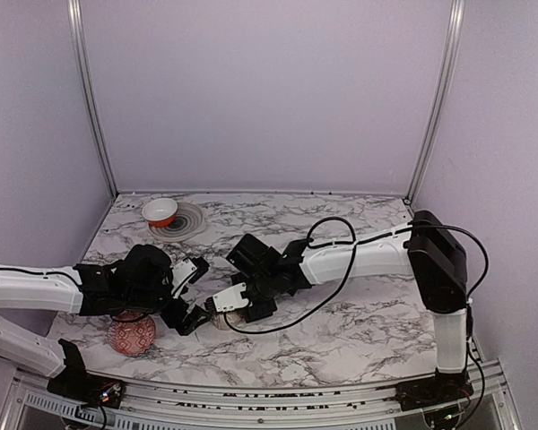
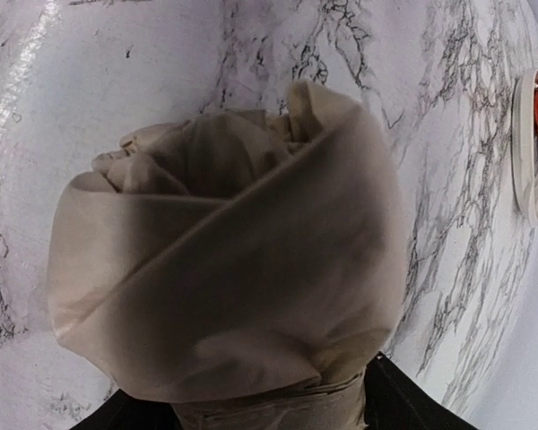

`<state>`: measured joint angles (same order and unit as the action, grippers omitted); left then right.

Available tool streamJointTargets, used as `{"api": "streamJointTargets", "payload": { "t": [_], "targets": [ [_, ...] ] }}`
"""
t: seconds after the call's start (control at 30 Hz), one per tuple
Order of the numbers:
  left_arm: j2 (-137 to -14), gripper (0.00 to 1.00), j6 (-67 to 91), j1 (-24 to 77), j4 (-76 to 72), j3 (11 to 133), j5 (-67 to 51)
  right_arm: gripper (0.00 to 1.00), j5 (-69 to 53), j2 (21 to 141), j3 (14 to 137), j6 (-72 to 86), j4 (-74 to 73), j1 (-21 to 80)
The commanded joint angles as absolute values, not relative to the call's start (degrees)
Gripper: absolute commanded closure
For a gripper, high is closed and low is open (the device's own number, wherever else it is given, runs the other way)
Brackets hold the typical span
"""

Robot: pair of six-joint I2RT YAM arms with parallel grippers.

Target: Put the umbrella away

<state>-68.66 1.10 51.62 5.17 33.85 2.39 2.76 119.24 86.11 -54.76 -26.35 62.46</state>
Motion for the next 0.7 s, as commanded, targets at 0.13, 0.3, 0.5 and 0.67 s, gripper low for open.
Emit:
{"api": "streamJointTargets", "payload": {
  "t": [0.13, 0.3, 0.5, 0.67],
  "targets": [
    [-64.25, 0.01, 2.81, 50.03, 2.33, 33.22, 7.56, 0.35, 11.0, 123.62, 83.13, -59.72, -23.31, 66.18],
    [-63.32, 0.01, 3.16, 49.75, 2.16, 32.23, 7.56, 0.44, 9.75, 122.58, 81.69, -59.97, -22.97, 66.32],
    [-62.45, 0.01, 3.34, 49.4, 2.07, 31.87, 8.51, 0.58, 8.76, 121.62, 79.74, -58.45, -20.27, 66.58],
    [-59.41, 0.01, 3.96, 48.98, 2.26, 31.02, 12.62, 0.68, 8.5, 117.83, 78.55, -54.66, -14.12, 66.26]
  ]
}}
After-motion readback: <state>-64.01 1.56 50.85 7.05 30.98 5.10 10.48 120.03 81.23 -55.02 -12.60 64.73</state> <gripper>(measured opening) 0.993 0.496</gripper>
